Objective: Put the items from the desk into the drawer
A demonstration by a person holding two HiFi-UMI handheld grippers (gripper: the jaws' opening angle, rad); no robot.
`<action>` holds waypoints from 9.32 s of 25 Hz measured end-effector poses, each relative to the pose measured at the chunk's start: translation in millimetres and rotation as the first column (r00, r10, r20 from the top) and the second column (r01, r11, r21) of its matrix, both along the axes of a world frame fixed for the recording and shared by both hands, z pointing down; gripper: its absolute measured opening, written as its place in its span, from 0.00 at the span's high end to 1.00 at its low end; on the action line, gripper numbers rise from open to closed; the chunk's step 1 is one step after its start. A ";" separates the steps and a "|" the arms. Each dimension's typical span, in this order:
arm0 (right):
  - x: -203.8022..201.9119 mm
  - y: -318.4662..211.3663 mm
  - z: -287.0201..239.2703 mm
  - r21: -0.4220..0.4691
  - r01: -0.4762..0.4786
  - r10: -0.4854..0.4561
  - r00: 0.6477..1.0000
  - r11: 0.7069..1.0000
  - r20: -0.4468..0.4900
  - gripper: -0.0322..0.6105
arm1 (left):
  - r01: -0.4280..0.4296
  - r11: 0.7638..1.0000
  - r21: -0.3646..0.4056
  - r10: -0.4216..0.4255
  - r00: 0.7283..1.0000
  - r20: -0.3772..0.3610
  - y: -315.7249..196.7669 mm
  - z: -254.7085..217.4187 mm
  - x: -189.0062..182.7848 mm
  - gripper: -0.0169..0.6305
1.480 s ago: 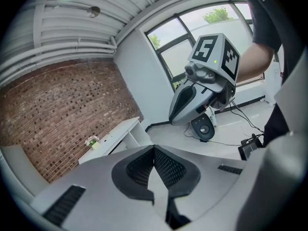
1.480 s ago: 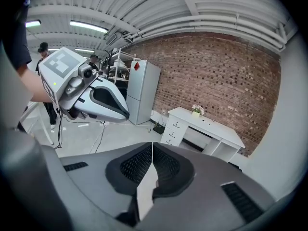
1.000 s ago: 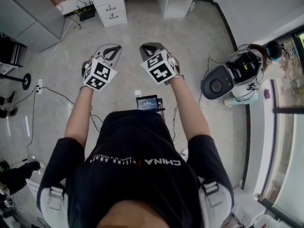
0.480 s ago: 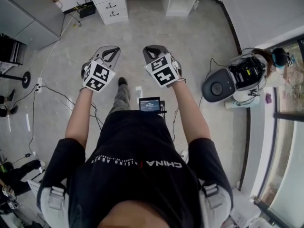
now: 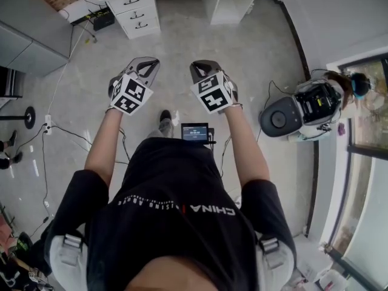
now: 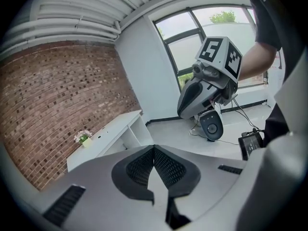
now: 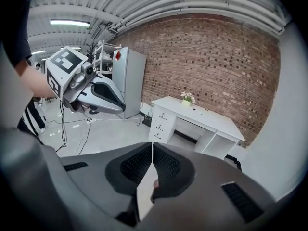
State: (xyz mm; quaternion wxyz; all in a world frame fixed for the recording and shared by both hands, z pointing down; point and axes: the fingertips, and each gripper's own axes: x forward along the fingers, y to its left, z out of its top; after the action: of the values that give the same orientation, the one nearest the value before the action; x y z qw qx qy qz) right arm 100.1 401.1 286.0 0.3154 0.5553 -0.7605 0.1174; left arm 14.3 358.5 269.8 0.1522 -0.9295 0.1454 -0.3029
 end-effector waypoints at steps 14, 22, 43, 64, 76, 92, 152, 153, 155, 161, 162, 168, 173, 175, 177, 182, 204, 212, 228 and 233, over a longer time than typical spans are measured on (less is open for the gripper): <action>17.9 -165.3 16.4 -0.036 -0.103 0.102 0.994 0.994 -0.026 0.92 | -0.066 0.997 -0.038 0.066 0.998 -0.004 -174.9 13.4 7.2 0.95; 40.9 -237.6 35.8 -0.061 -0.069 0.068 0.998 0.996 -0.015 0.92 | -0.042 0.995 -0.090 0.043 0.999 0.006 -237.9 37.0 26.8 0.95; 217.3 -526.8 24.7 -0.052 0.083 -0.081 0.996 0.995 0.035 0.92 | 0.119 0.989 -0.092 -0.118 0.993 0.013 -497.7 26.0 202.6 0.95; 190.2 -601.8 8.9 -0.050 0.042 -0.036 0.992 0.998 0.123 0.92 | 0.015 0.994 -0.110 -0.018 1.000 -0.024 -570.2 6.4 210.0 0.95; 192.7 -613.7 13.8 -0.065 0.051 -0.042 0.991 0.997 0.127 0.92 | 0.030 0.992 -0.127 -0.032 0.999 -0.015 -585.2 10.2 208.3 0.95; 211.9 -650.9 37.8 -0.086 0.101 -0.088 0.986 0.991 0.142 0.92 | 0.047 0.985 -0.165 -0.053 0.998 -0.034 -604.0 28.6 225.0 0.95; 332.3 -882.4 169.2 -0.245 0.006 -0.032 0.994 0.970 -0.102 0.84 | 0.186 0.955 -0.233 -0.192 0.981 -0.003 -723.4 108.0 237.8 0.95; 330.4 -873.6 157.5 -0.234 0.005 -0.030 0.994 0.972 -0.103 0.84 | 0.183 0.958 -0.222 -0.190 0.982 -0.009 -721.5 101.0 237.4 0.95; 323.8 -854.8 130.7 -0.212 -0.009 -0.010 0.996 0.977 -0.089 0.84 | 0.182 0.963 -0.198 -0.188 0.982 -0.017 -716.4 85.0 233.1 0.95; 306.8 -785.7 52.4 -0.122 -0.106 0.102 0.994 0.987 -0.039 0.84 | 0.200 0.960 -0.195 -0.220 0.972 -0.086 -697.3 36.0 222.2 0.95; 303.5 -769.6 44.6 -0.120 -0.121 0.119 0.993 0.985 -0.022 0.84 | 0.204 0.958 -0.203 -0.227 0.969 -0.101 -692.2 29.7 220.0 0.95; 292.6 -684.1 11.7 -0.094 -0.194 0.199 0.979 0.976 0.050 0.84 | 0.209 0.955 -0.209 -0.240 0.960 -0.141 -665.9 11.5 202.1 0.95; 274.1 -634.5 7.0 -0.058 -0.220 0.225 0.970 0.974 0.091 0.84 | 0.213 0.949 -0.234 -0.251 0.957 -0.145 -646.7 17.8 183.0 0.95; 260.7 -620.6 11.3 -0.067 -0.209 0.216 0.969 0.976 0.121 0.84 | 0.217 0.944 -0.248 -0.258 0.955 -0.147 -639.9 21.4 180.1 0.95; 248.4 -611.9 17.0 -0.078 -0.188 0.197 0.973 0.979 0.121 0.84 | 0.212 0.943 -0.255 -0.255 0.956 -0.146 -634.1 23.6 180.8 0.95; 249.1 -617.0 20.5 -0.056 -0.160 0.163 0.985 0.985 0.052 0.84 | 0.210 0.947 -0.244 -0.249 0.958 -0.143 -632.8 23.9 180.5 0.95; 197.6 -603.9 72.4 -0.167 0.140 -0.110 0.978 0.976 0.179 0.84 | 0.528 0.814 -0.242 -0.544 0.839 0.002 -566.4 58.4 90.0 0.95; 116.5 -587.7 88.6 -0.212 0.223 -0.177 0.960 0.951 0.216 0.84 | 0.612 0.747 -0.258 -0.630 0.777 0.018 -551.9 72.4 -0.7 0.95; -62.2 -571.1 102.3 -0.248 -0.005 0.046 0.986 0.969 0.159 0.84 | 0.403 0.852 -0.335 -0.438 0.899 -0.031 -558.2 99.2 -159.2 0.95; -88.0 -556.5 109.7 -0.275 -0.085 0.134 0.977 0.958 0.166 0.84 | 0.303 0.883 -0.358 -0.333 0.942 -0.026 -546.8 104.0 -170.0 0.95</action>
State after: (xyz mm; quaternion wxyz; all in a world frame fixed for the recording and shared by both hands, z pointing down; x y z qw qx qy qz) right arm 12.2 -155.4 395.7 0.3090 0.5363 -0.7314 0.2862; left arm -155.7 -188.3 373.9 -0.0732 -0.9173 0.2463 -0.3042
